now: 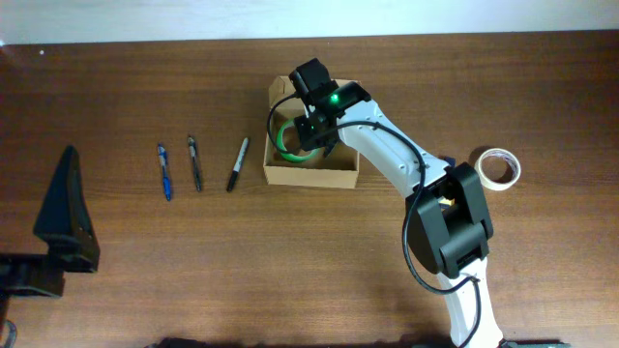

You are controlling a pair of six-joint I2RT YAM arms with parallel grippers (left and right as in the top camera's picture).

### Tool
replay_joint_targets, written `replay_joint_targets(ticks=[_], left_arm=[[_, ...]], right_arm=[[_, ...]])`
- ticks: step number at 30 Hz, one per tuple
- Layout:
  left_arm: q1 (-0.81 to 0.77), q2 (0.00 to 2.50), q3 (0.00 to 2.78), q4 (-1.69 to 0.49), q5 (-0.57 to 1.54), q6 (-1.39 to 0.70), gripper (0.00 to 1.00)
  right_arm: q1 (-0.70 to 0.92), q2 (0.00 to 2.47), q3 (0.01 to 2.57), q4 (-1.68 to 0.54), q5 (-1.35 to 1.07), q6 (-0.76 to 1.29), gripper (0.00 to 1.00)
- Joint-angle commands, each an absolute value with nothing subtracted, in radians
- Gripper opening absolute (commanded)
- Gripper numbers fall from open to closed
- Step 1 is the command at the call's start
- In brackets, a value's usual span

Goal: Pack container
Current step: 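Lower the green tape into the box and open the right gripper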

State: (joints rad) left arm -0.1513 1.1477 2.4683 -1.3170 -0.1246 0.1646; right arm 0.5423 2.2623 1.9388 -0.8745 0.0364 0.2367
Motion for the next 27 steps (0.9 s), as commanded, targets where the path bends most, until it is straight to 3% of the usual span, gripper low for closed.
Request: replay_joint_targets(ticks=[1, 23, 24, 27], left_arm=[[-0.154, 1.154, 2.465, -1.317, -0.135, 0.174, 0.99], [-0.154, 1.154, 2.465, -1.32, -0.12, 0.174, 0.99], [-0.154, 1.154, 2.465, -1.32, -0.12, 0.174, 0.99], [-0.154, 1.154, 2.465, -1.32, -0.12, 0.174, 0.99]], right_arm=[[0.549, 2.291, 1.941, -0.867, 0.034, 0.253, 0.04], [0.55, 2.337, 1.94, -0.849, 0.032, 0.272, 0.04], [0.55, 2.337, 1.94, -0.849, 0.03, 0.271, 0.07], [0.55, 2.337, 1.941, -0.855, 0.013, 0.271, 0.58]])
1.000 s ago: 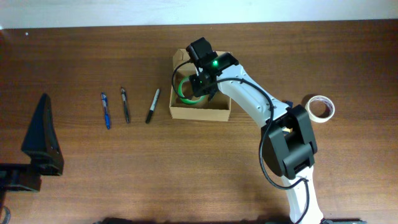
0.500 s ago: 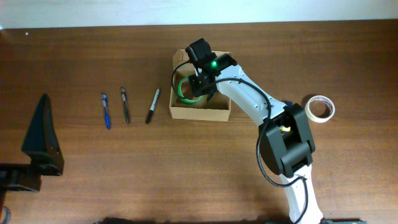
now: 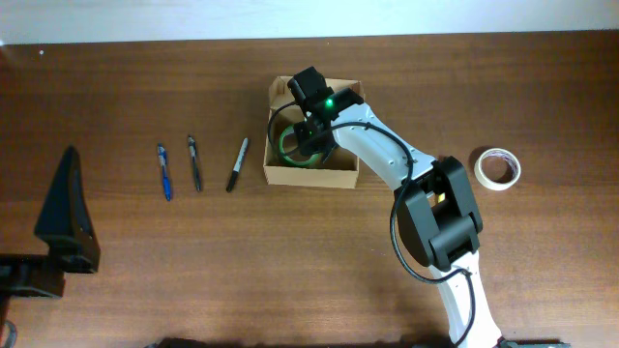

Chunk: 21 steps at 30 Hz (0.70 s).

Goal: Pack container
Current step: 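Lower the green tape into the box and open the right gripper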

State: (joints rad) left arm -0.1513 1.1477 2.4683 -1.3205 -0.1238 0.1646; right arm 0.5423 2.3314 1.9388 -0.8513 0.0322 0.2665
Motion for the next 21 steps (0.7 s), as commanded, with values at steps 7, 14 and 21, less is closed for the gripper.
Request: replay_joint_targets(ticks=[7, 14, 21], left_arm=[[-0.154, 1.154, 2.465, -1.32, -0.121, 0.174, 0.99], [-0.154, 1.154, 2.465, -1.322, -0.121, 0.174, 0.99], [-0.154, 1.154, 2.465, -1.336, -0.122, 0.175, 0.99]], right_arm=[[0.55, 2.331, 1.987, -0.93, 0.008, 0.271, 0.8], [0.548, 2.285, 2.31, -1.176, 0.077, 0.236, 0.8], [0.505, 2.284, 2.725, -1.511, 0.141, 0.259, 0.83]])
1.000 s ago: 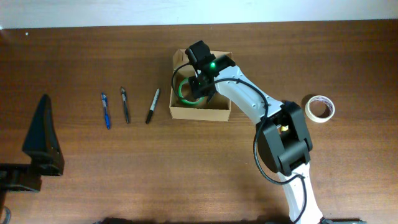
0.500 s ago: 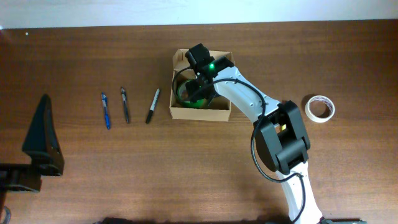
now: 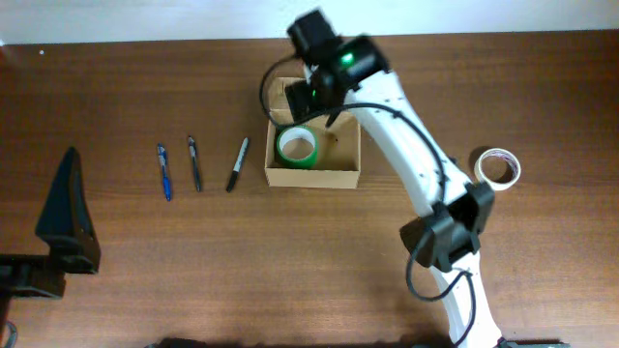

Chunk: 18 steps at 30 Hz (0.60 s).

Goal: Pack container
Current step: 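Lower the green tape into the box and open the right gripper, then move the right gripper over to the white masking tape roll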

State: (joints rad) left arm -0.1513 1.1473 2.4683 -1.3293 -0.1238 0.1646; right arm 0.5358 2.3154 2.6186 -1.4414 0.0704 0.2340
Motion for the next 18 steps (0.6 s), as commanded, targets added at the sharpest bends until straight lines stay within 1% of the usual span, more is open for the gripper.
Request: replay_joint_targets(ticks=[1, 4, 7, 10, 14, 18], left_arm=[[-0.154, 1.154, 2.465, -1.338, -0.127, 0.175, 0.99], [-0.154, 1.154, 2.465, -1.34, -0.136, 0.174, 0.99], [-0.154, 1.154, 2.465, -1.34, -0.136, 0.174, 0.99], [-0.154, 1.154, 2.465, -1.339, -0.136, 0.174, 0.99], [-0.154, 1.154, 2.465, -1.339, -0.136, 0.174, 0.99], [-0.154, 1.154, 2.465, -1.34, -0.136, 0.174, 0.99]], right_arm=[[0.485, 2.284, 2.763, -1.56, 0.168, 0.282, 0.83], [0.377, 2.284, 2.851, -1.694, 0.188, 0.339, 0.83], [0.248, 2.276, 2.854, -1.699, 0.084, 0.345, 0.86], [0.13, 2.276, 2.852, -1.699, 0.081, 0.349, 0.88], [-0.035, 2.278, 2.8, -1.699, 0.128, 0.291, 0.89], [-0.195, 2.278, 2.664, -1.699, 0.128, 0.261, 0.89]])
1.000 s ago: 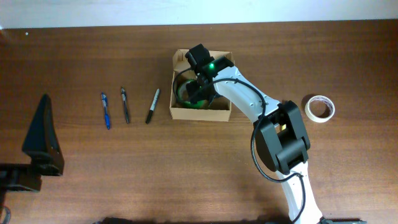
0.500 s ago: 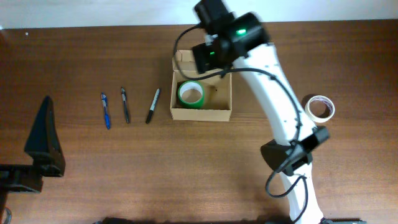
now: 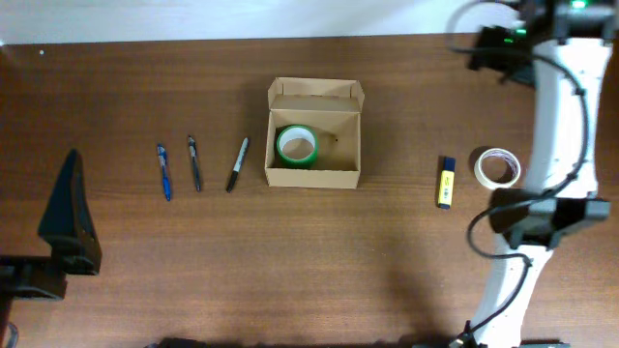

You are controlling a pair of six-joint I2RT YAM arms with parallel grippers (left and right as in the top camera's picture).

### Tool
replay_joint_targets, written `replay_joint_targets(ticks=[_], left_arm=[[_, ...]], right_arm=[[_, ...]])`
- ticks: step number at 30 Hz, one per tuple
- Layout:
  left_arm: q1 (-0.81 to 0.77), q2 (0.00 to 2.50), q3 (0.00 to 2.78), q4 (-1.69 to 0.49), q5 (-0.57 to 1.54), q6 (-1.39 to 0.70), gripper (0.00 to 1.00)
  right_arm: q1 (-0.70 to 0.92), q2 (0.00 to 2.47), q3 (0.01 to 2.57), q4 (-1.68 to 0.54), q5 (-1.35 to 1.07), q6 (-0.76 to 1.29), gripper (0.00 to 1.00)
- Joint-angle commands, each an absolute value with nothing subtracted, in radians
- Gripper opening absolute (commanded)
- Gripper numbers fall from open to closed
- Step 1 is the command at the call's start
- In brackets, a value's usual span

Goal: Pack container
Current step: 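Move the right gripper over to the white masking tape roll, then lower the right gripper and grasp the white tape roll's rim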

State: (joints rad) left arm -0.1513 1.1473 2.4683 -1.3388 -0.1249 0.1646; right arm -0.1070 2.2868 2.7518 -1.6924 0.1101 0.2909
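Note:
An open cardboard box [image 3: 343,176] stands mid-table with a green tape roll [image 3: 296,145] lying flat in its left half. My right gripper [image 3: 486,51] is high at the far right back corner, well away from the box; its jaws are too small and dark to read. The left arm [image 3: 68,211] rests at the left front edge, and its gripper is not readable either. Loose items lie on the table: a blue pen [image 3: 164,172], a black pen [image 3: 194,162], a black marker [image 3: 237,164], a yellow and blue highlighter [image 3: 445,182] and a white tape roll [image 3: 497,168].
The right arm's white links [image 3: 553,126] run down the right side, over the table beside the white tape roll. The three pens lie in a row left of the box. The wall edge runs along the back.
My right gripper was over the box's back wall; now it is at the far right back corner. The highlighter, hidden under the arm before, shows. The green tape lies unmoved in the box.
My right gripper was down inside the box at the green tape roll, and was still there a moment later. Then it stood raised over the back wall with the tape left flat in the box. Now the arm is far to the right.

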Motion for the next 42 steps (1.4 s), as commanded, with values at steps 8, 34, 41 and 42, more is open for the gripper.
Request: replay_joint_targets(ticks=[8, 34, 41, 42], left_arm=[[-0.154, 1.156, 2.46, -1.362, -0.137, 0.174, 0.99], [-0.154, 1.156, 2.46, -1.392, -0.26, 0.174, 0.99], [-0.154, 1.156, 2.46, -1.389, -0.26, 0.174, 0.99], [-0.154, 1.156, 2.46, -1.387, -0.26, 0.174, 0.99]], right_arm=[[-0.348, 2.278, 2.223, -1.671, 0.151, 0.24, 0.89], [-0.393, 2.278, 1.939, -1.314, -0.029, -0.213, 0.88], [-0.394, 2.278, 1.921, -1.281, -0.068, -0.294, 0.82], [-0.394, 2.279, 1.912, -1.274, -0.068, -0.303, 0.81]])
